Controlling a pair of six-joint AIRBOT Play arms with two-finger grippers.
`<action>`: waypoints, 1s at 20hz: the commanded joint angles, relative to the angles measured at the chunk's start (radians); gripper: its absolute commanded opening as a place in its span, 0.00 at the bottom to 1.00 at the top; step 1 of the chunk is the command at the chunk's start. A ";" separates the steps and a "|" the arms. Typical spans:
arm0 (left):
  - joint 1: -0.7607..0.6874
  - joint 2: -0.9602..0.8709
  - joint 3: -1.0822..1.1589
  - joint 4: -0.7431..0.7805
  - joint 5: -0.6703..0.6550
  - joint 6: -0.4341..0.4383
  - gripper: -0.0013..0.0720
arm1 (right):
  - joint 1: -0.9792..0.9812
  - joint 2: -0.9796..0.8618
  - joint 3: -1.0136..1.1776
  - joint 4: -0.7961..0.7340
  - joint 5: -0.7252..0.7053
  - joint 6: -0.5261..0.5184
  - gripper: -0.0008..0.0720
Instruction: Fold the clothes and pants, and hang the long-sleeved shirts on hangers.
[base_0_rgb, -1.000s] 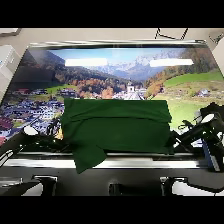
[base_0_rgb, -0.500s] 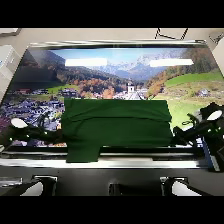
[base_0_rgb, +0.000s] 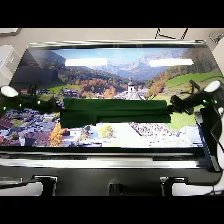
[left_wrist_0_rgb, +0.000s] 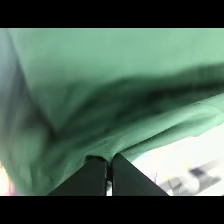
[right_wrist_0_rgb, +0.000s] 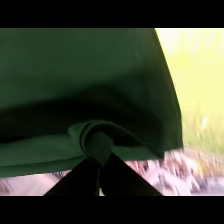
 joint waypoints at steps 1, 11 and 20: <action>-0.028 -0.200 0.241 0.001 -0.002 -0.037 0.05 | 0.031 -0.151 0.135 0.003 -0.048 0.089 0.07; -0.051 -0.410 0.363 -0.006 -0.107 -0.121 0.69 | -0.004 -0.200 0.154 -0.006 0.003 0.060 0.94; -0.051 -0.241 0.374 -0.006 -0.148 -0.091 0.69 | -0.080 -0.306 0.153 0.212 0.067 -0.037 0.92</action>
